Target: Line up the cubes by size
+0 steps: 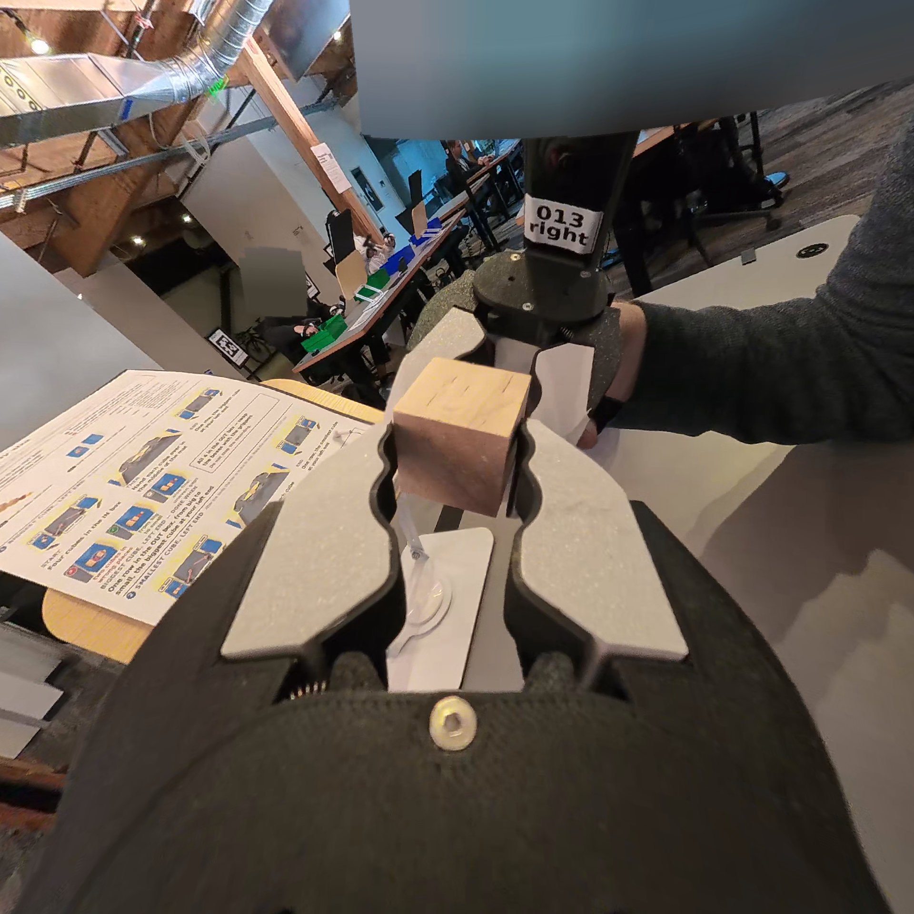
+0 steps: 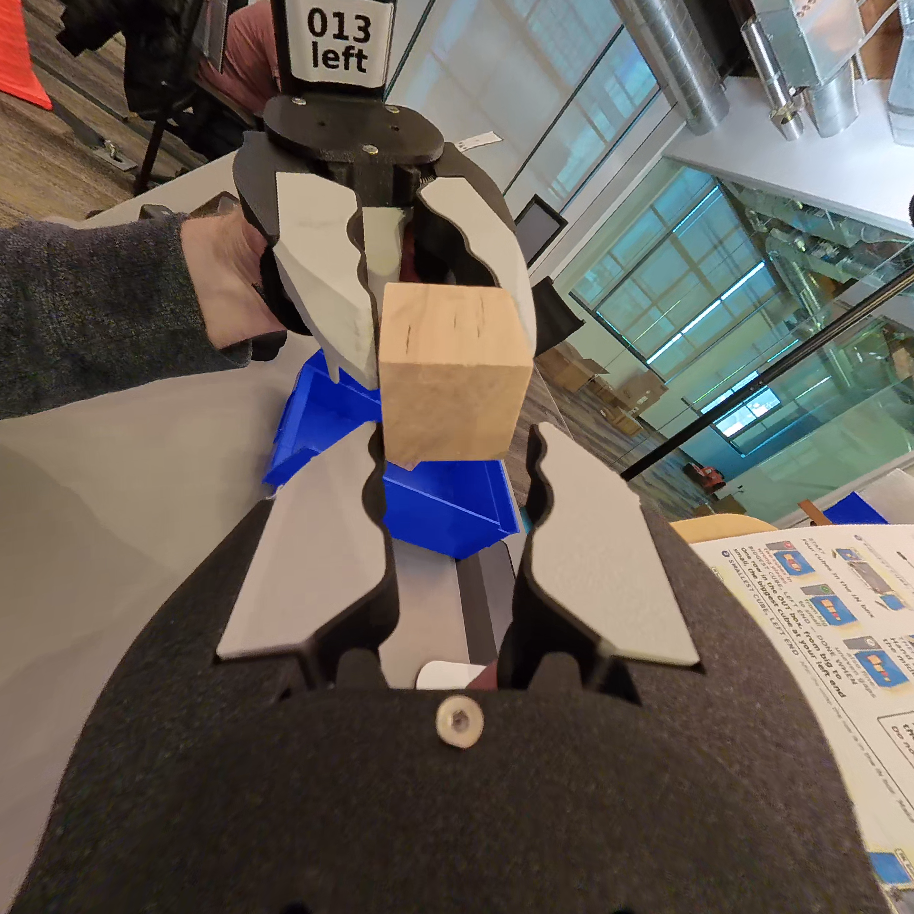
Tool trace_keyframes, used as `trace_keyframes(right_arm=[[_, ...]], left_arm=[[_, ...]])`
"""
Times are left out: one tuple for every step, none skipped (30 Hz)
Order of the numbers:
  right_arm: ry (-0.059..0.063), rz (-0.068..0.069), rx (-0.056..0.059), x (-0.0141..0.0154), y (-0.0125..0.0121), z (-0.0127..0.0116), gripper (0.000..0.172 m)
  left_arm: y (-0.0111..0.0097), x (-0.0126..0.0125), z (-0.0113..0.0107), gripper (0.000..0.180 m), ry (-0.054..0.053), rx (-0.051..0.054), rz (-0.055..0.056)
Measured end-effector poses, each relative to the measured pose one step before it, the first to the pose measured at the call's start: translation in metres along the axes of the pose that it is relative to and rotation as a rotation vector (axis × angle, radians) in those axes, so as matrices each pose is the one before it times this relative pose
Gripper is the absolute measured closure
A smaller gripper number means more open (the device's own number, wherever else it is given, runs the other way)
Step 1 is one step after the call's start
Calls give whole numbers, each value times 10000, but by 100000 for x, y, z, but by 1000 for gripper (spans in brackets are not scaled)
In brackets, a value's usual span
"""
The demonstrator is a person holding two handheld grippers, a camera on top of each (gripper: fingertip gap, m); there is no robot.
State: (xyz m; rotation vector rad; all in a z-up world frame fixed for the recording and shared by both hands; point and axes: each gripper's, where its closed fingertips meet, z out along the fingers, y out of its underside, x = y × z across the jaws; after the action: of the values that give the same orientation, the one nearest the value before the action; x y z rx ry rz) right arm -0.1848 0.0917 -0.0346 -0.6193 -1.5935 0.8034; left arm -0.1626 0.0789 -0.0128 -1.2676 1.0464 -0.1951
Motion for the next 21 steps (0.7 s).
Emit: trace_keyframes(right_arm=[[-16,-23,14,-79,-44,55,118],[11,-28,-5,-23,-5,47,119],[8,-13,-24,-15,10,51,119],[-12,-11,3,-54,-19,41,119],[-33,-31,28,-89,-52,12,121],[-26,-43,40,-78,-83,-7,123],[-10,-17,36,-46,-81,-5,124],[-9,5,16,-18,-49,14,125],[3,-6,9,-1,-19,-2,127],[8,-3,4,7,3,13,128],[-9,4,-10,2,26,-1,128],[0,-15,15,-6,-5,-7,128],[16,-34,25,25,-34,-19,128],[12,-13,16,19,-36,-17,128],[-8,21,11,-16,-44,-2,128],[-7,5,10,-10,-35,-2,128],[8,-22,-8,-4,-2,-10,128],[10,-48,-9,1,-13,-7,128],[1,-30,14,-16,-24,-3,128],[-15,18,21,-24,-44,-16,128],[-2,23,2,-5,-17,10,128]], left_arm=[[-183,104,3,135,54,106,-13],[-124,60,15,135,20,70,8],[-95,38,28,135,6,37,9],[-42,43,22,135,13,8,6],[-44,21,-7,135,8,29,4],[-64,-15,-11,135,1,48,-21],[-55,-7,-13,135,9,56,-36],[-30,-27,1,135,3,46,-22],[-30,-84,3,135,-43,37,-1],[11,-20,0,135,2,13,-4],[16,3,14,135,8,0,0],[-6,4,3,135,7,14,7],[-40,-2,5,135,-6,25,9],[-45,1,13,135,-7,17,13],[-49,9,-7,135,-1,17,21],[-58,-5,20,135,2,7,13],[-7,8,1,135,2,-10,10],[-32,23,60,135,6,1,15],[34,54,18,135,10,11,20],[10,-23,36,135,-6,12,17],[-2,9,40,135,-11,-18,21]])
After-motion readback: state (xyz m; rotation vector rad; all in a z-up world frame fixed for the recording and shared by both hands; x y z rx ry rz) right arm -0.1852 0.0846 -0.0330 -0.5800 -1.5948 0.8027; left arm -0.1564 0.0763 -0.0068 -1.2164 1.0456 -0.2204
